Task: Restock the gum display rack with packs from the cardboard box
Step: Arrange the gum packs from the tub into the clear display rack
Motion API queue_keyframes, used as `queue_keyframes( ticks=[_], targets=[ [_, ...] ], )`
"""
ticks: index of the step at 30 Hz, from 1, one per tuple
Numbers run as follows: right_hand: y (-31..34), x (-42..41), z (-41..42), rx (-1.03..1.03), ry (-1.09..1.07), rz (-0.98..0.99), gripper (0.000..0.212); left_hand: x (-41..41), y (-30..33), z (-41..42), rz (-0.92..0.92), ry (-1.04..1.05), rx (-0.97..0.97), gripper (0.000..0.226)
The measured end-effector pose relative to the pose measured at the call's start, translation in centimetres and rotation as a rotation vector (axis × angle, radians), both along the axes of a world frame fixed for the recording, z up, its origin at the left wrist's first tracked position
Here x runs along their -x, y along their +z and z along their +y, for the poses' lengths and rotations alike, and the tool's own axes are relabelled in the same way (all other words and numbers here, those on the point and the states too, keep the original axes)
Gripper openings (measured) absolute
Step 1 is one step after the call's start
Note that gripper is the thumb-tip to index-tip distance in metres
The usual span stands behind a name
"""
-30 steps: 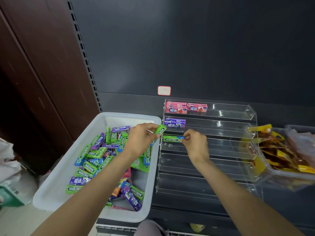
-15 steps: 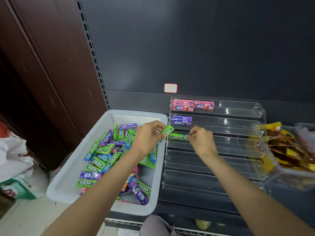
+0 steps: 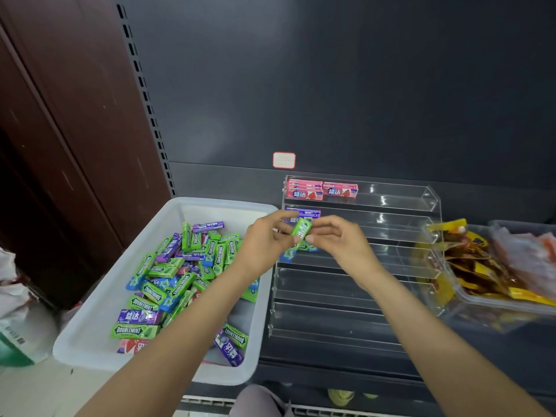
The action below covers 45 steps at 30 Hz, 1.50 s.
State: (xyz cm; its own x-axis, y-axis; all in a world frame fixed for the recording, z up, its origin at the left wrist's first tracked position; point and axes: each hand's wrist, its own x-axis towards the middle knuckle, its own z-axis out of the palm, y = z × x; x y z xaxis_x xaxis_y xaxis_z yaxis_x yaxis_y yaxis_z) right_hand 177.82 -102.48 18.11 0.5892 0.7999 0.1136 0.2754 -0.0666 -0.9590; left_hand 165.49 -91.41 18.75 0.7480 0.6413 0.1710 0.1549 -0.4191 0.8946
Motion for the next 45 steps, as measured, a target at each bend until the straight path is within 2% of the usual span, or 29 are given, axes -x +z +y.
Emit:
queue_keyframes(
  ticks=[3,7,9,12,14,21,27,38,42,45],
  targets=[
    [-0.6,0.5,-0.1,0.041,0.071,0.119,0.014,-0.3,0.0,-0.4,-0.12,0.007,0.139,0.045],
    [-1.1,0.4,-0.1,0.0,0.002,0.155,0.014,-0.9,-0.2,-0.3,-0.131,0.074,0.086,0.03],
    [-1.3,-0.3,-0.2,0.017,-0.084,0.055,0.013,-0.8,-0.4,0.0,-0.104,0.095,0.035,0.028],
    [-1.7,-1.6,-0.3,0.133,-0.215,-0.248,0.01,-0.3,-1.1,0.9,-0.016,0.175,-0.064,0.034],
    [-2.0,-2.1,-0.2,0.226,-0.25,-0.375,0.014,0.2,-1.7,1.7,0.064,0.212,-0.095,0.039],
    [-3.0,-1.5,1.9,0.422,-0.226,-0.556,0.02,0.6,-2.6,2.3,0.264,0.062,-0.074,0.052],
    [-3.7,-0.9,2.9,0.425,-0.244,-0.65,0.019,0.5,-2.3,2.3,0.264,0.032,-0.117,0.053],
    [-3.0,-0.4,2.8,0.476,-0.228,-0.673,0.017,1.5,-2.0,2.2,0.275,0.023,-0.09,0.044],
    [-2.0,1.7,3.4,0.34,-0.213,-0.697,0.013,4.1,-2.0,3.1,0.286,0.056,-0.135,0.037],
    [-1.3,4.1,5.1,0.218,-0.105,-0.646,0.014,6.9,-2.4,4.7,0.299,0.148,-0.175,0.034]
  ],
)
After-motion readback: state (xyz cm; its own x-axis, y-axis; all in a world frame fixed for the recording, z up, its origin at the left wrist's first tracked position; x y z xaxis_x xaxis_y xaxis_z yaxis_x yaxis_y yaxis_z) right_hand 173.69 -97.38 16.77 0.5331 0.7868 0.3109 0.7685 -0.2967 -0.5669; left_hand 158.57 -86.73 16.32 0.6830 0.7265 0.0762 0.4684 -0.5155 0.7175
